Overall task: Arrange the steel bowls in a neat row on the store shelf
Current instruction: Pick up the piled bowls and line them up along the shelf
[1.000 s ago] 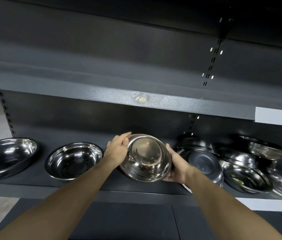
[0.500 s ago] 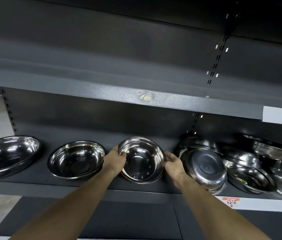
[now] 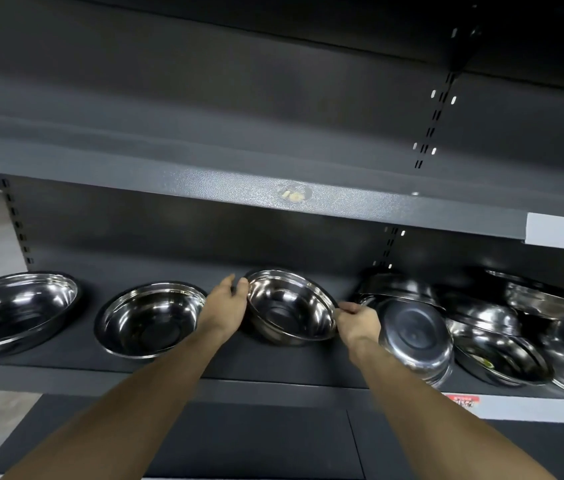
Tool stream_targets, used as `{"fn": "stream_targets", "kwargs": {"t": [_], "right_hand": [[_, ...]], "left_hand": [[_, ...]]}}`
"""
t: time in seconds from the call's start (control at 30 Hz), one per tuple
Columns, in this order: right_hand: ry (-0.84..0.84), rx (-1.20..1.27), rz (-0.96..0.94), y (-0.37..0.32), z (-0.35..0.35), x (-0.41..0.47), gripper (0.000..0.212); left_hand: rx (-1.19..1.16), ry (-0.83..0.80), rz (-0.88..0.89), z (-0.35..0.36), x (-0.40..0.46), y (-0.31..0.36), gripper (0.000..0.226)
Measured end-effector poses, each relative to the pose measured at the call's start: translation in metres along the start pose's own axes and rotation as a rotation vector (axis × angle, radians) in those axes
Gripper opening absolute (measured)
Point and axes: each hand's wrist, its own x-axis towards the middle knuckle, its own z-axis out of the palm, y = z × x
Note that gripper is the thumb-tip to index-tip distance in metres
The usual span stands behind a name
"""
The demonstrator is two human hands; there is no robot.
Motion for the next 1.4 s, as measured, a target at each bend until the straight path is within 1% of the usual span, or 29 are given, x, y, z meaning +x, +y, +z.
{"fn": "stream_targets", "kwargs": {"t": [0.07, 0.23, 0.4, 0.6, 0.8, 0.97, 1.13, 1.2, 1.4], "right_hand": [[0.031, -0.012, -0.009, -0.002, -0.001, 0.0, 0.025], [0.044, -0.046, -0.022, -0.007, -0.003, -0.002, 0.027], [0.05, -0.056, -0.014, -0.005, -0.002, -0.006, 0.028], [0.053, -0.045, 0.023, -0.002, -0.001, -0.01, 0.03], [0.045, -0.122, 0.052, 0.015, -0.003, -0.015, 0.027], [0.03, -0.164, 0.106, 0.028, -0.008, -0.015, 0.033], [-0.005, -0.15, 0.149, 0.027, -0.011, -0.017, 0.04], [0.007, -0.123, 0.137, 0.023, -0.013, -0.018, 0.044], [0.084, -0.147, -0.019, 0.008, -0.031, -0.018, 0.036]], "left_hand": [[0.059, 0.034, 0.048, -0.011, 0.004, 0.002, 0.056], [0.313, 0.12, 0.183, -0.054, 0.013, 0.0, 0.052], [0.396, 0.151, 0.089, -0.094, 0.017, -0.012, 0.054], [0.392, 0.13, 0.06, -0.099, 0.009, -0.02, 0.055], [0.375, 0.106, 0.083, -0.091, 0.004, -0.019, 0.054], [0.372, 0.08, 0.096, -0.086, 0.001, -0.022, 0.054], [0.364, 0.052, 0.107, -0.077, 0.002, -0.025, 0.055], [0.357, 0.034, 0.12, -0.072, 0.003, -0.024, 0.055], [0.37, -0.02, 0.176, -0.054, 0.007, -0.011, 0.056]]}}
